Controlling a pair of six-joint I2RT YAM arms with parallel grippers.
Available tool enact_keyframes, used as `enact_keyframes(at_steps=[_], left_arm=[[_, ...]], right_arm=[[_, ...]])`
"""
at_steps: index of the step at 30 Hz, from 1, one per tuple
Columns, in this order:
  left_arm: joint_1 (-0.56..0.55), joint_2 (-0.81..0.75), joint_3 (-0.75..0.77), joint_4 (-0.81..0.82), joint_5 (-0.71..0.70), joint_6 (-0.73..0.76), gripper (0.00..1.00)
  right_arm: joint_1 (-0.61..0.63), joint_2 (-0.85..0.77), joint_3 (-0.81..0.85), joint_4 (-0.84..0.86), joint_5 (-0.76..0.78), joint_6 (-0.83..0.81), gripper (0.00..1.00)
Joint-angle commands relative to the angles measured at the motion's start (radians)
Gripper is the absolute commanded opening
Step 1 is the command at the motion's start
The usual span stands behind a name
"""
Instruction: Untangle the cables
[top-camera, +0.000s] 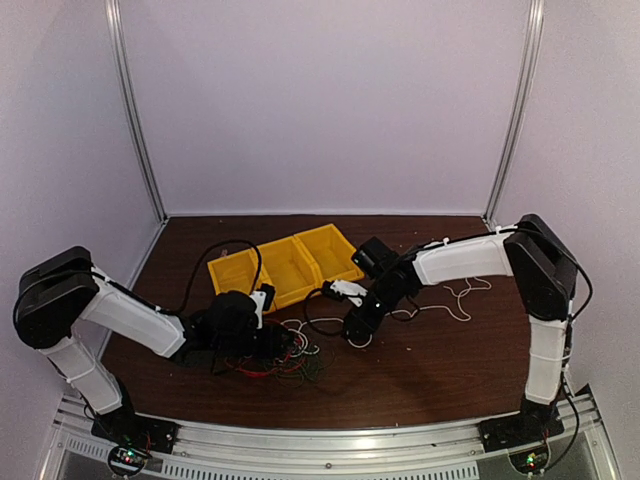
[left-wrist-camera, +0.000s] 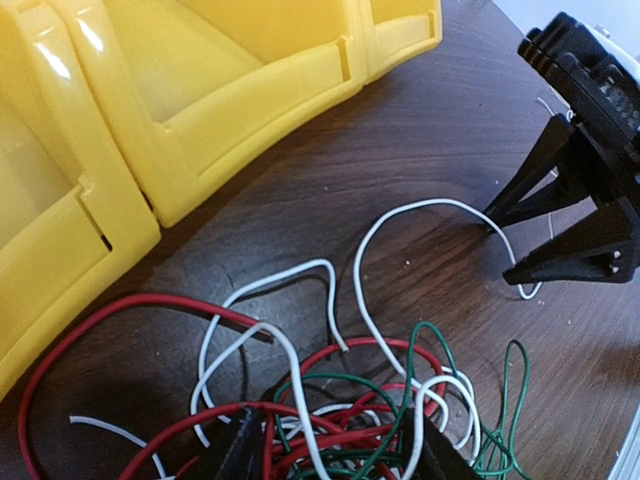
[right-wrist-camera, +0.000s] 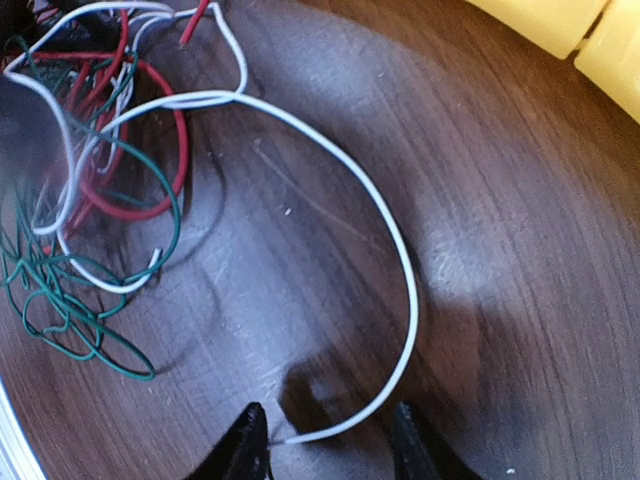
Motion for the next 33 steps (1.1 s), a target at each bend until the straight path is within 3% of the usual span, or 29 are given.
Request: enact_keyframes(at_steps=[1, 4, 6, 15, 24, 28, 33], left_arm=[[0.004, 0.014, -0.025, 0.031, 0.016, -0.018, 0.48], [0.004, 0.018, -0.025, 0.028, 0.016, -0.015, 0.48], [0.005, 0.022, -0.023, 0.024, 0.016, -0.011, 0.48], [0.004, 0.023, -0.043, 0.011, 0.014, -0.009, 0.47], [0.005, 0.039, -0.065, 0.032, 0.016, -0.012, 0.47], [0.005, 0.047, -0.067, 0.041, 0.021, -0.011, 0.47], [0.003, 0.024, -0.059, 0.042, 0.023, 0.002, 0.46]], right_arm=[[0.011, 0.029, 0.029, 0.052, 0.056, 0.047, 0.32], [0.01, 0.015, 0.022, 0.073, 0.085, 0.063, 0.09], [0.006, 0.001, 0.025, 0.075, 0.097, 0.07, 0.0], [-0.114, -0.223, 0.127, 0.011, 0.182, 0.042, 0.0], [-0.421, -0.365, 0.45, -0.052, 0.088, 0.1, 0.0], [-0.447, -0.413, 0.549, -0.079, 0.135, 0.046, 0.0], [-0.447, -0.486, 0.498, -0.081, 0.164, 0.029, 0.0]])
